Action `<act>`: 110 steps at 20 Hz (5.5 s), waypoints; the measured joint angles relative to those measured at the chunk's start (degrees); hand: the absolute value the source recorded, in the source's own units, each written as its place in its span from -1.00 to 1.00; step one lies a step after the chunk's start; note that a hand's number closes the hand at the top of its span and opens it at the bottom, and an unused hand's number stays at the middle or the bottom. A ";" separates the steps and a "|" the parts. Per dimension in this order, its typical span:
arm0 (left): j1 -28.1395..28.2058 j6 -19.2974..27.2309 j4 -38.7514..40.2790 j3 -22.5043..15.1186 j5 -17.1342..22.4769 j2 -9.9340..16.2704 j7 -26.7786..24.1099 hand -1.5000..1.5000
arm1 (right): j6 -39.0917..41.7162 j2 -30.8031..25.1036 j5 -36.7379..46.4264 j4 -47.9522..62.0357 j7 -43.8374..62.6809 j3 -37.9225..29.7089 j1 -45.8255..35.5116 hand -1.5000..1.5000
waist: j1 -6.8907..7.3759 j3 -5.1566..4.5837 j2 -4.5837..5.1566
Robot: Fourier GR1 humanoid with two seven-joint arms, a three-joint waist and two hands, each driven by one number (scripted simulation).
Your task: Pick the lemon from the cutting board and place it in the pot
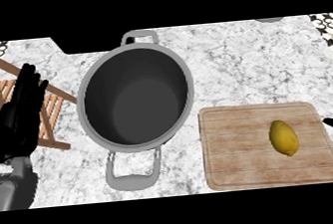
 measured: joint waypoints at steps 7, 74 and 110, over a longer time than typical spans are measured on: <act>-0.82 -0.97 0.77 0.94 0.04 -0.17 0.47 0.00 | 7.72 -7.35 5.84 -2.30 3.71 3.79 -0.66 -1.00 | -0.37 -0.19 -0.28; -0.54 -8.96 -1.19 6.70 -5.53 -6.47 2.81 0.00 | 12.85 29.31 65.34 -18.11 44.80 23.60 -2.96 1.00 | 2.09 -0.97 -0.55; -5.06 -8.77 2.54 3.71 -7.18 -8.22 3.09 0.00 | -24.77 38.36 83.39 -26.45 112.53 46.99 -35.90 1.00 | 5.63 -0.37 -0.68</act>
